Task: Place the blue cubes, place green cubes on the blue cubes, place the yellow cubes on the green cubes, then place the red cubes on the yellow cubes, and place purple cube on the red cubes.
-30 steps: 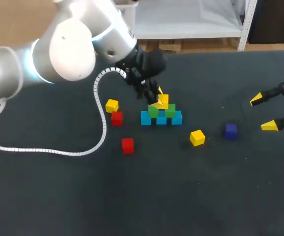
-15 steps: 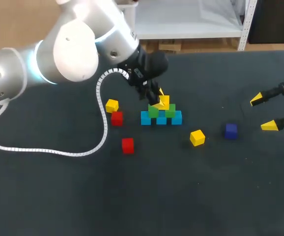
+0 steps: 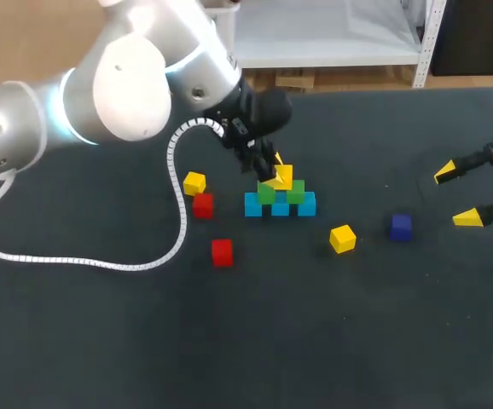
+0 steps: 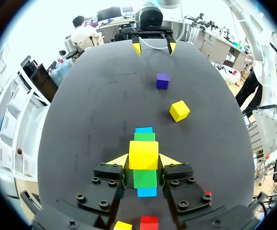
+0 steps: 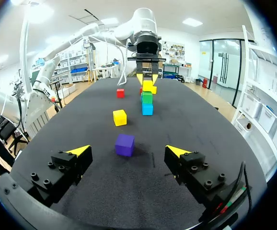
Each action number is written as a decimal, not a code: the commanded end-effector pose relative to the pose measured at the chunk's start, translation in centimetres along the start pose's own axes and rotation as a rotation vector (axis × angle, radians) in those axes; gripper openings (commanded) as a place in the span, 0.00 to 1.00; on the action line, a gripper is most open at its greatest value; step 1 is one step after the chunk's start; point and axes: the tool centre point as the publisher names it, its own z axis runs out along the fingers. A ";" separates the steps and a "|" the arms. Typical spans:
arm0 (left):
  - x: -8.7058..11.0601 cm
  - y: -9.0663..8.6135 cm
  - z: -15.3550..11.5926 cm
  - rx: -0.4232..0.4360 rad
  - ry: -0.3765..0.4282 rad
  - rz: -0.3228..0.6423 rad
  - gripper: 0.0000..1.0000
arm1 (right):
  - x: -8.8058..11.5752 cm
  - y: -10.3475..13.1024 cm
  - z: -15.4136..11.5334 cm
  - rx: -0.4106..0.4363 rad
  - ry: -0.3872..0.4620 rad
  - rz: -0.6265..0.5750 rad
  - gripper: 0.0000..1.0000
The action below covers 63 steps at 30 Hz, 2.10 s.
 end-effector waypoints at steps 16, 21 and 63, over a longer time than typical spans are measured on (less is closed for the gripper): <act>0.0 0.0 0.1 0.001 0.011 -0.012 0.00 | 0.0 0.0 0.0 0.000 -0.001 -0.001 1.00; 0.1 -0.1 0.1 0.002 0.013 -0.014 0.00 | 0.0 0.0 0.0 0.000 -0.001 -0.001 1.00; 0.5 -0.1 0.3 0.005 0.009 -0.030 0.44 | 0.0 0.0 0.0 0.000 -0.001 -0.001 1.00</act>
